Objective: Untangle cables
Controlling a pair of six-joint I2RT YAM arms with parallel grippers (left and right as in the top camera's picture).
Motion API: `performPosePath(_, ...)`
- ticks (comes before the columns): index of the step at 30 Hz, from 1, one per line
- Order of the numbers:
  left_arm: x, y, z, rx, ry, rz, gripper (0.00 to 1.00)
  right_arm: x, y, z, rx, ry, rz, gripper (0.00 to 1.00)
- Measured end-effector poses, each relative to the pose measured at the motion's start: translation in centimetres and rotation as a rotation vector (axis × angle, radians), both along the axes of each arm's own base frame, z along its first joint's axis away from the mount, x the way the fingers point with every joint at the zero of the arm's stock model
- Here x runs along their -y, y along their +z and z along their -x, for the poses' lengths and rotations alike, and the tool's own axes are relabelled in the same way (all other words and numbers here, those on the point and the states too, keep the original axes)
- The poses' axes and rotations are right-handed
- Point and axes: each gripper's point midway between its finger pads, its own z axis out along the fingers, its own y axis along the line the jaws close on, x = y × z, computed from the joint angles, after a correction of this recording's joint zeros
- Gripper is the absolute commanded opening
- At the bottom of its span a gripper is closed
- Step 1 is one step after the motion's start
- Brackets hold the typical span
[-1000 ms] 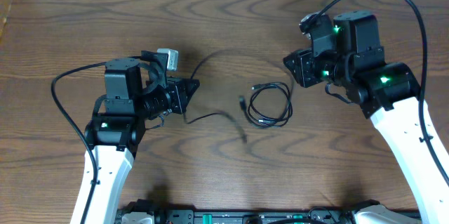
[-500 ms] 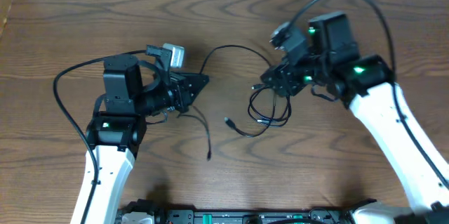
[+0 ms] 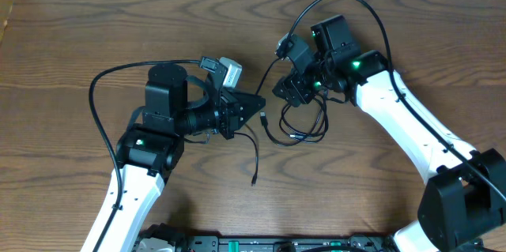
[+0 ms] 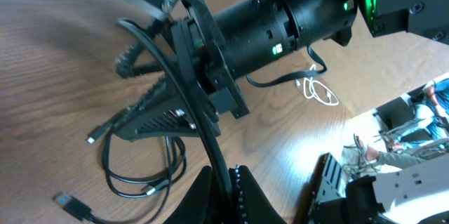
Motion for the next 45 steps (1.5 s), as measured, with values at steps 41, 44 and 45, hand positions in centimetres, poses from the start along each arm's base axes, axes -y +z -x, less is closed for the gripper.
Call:
performPosePath(41,-0.3,-1.1,-1.0,-0.020,0.038,-0.031,0.09,0.9,5.6,-2.0,0.332,0.080,0.059,0.80)
performPosePath(44,-0.2,-1.1,-0.8,-0.022,0.029,-0.026,0.09,0.7,4.3,-2.4,0.319,0.093,0.073,0.42)
performPosePath(45,-0.2,-1.0,-0.8,-0.022,0.026,-0.024,0.08,0.7,4.0,-2.6,0.313,0.091,0.073,0.09)
